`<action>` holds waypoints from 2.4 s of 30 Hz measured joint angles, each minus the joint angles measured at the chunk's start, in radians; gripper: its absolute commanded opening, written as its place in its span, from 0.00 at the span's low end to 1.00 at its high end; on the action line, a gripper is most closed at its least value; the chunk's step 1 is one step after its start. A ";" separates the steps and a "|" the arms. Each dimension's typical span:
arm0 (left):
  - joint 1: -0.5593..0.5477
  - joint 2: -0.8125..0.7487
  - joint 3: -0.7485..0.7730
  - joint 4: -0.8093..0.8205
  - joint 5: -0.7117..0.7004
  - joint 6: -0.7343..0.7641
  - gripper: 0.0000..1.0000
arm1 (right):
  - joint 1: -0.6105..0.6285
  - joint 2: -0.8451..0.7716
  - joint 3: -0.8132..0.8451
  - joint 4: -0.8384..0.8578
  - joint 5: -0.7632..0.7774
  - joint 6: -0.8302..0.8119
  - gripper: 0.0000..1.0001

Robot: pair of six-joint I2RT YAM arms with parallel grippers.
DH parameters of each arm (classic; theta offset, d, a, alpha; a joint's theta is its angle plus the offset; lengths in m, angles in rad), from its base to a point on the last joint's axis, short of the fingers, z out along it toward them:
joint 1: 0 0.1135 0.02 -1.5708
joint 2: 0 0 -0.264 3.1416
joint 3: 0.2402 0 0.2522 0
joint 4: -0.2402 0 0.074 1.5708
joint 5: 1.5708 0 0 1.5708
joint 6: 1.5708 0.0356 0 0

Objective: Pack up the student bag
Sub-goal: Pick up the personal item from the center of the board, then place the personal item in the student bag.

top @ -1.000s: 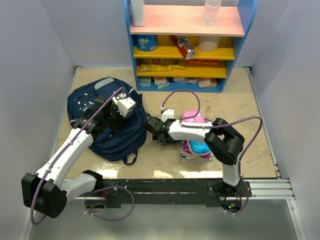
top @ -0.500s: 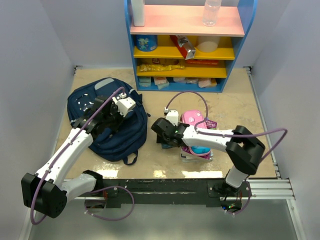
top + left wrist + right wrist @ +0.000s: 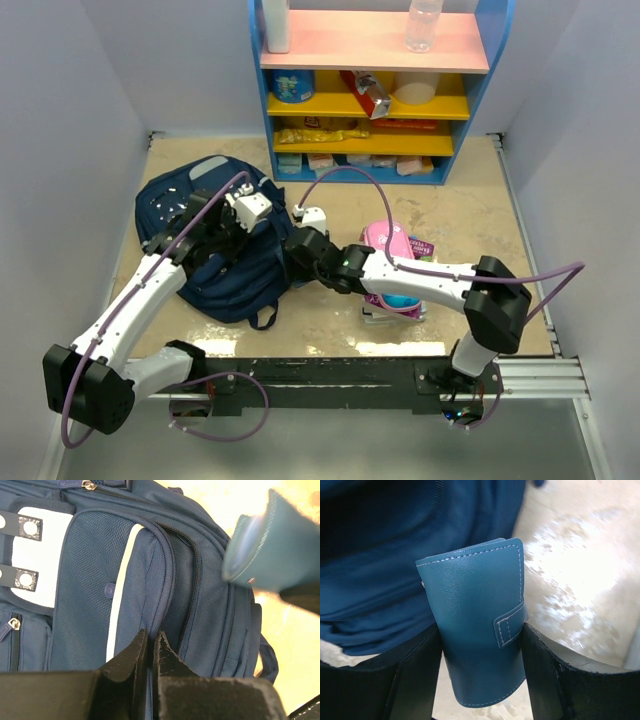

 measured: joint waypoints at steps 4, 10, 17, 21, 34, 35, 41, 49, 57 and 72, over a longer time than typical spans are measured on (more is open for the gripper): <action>0.000 0.005 0.000 -0.001 0.010 -0.004 0.00 | 0.009 0.031 0.046 0.032 -0.014 -0.040 0.63; 0.000 0.007 0.000 -0.002 0.015 -0.007 0.00 | 0.013 0.101 0.117 0.057 -0.023 -0.072 0.63; 0.002 0.007 0.000 -0.015 0.001 -0.006 0.00 | 0.013 0.191 0.187 0.037 -0.056 -0.083 0.64; 0.006 0.007 0.000 -0.029 -0.011 -0.006 0.00 | 0.009 0.246 0.239 0.025 -0.085 -0.084 0.64; -0.002 0.008 0.011 -0.011 0.024 -0.007 0.00 | 0.008 0.165 0.177 0.033 -0.140 -0.083 0.64; -0.005 0.008 0.012 -0.005 0.030 -0.007 0.00 | 0.008 0.155 0.171 0.032 -0.144 -0.082 0.64; -0.018 0.011 0.017 0.005 0.050 -0.010 0.00 | 0.010 0.066 0.095 0.054 -0.159 -0.075 0.64; -0.019 0.036 0.017 0.008 0.040 -0.025 0.00 | 0.014 -0.082 0.087 0.118 -0.134 -0.069 0.65; -0.019 0.036 0.017 0.006 0.038 -0.026 0.00 | 0.013 -0.066 0.078 0.119 -0.117 -0.063 0.65; -0.020 0.036 0.017 0.002 0.039 -0.026 0.00 | -0.045 0.002 -0.028 0.192 -0.135 -0.035 0.64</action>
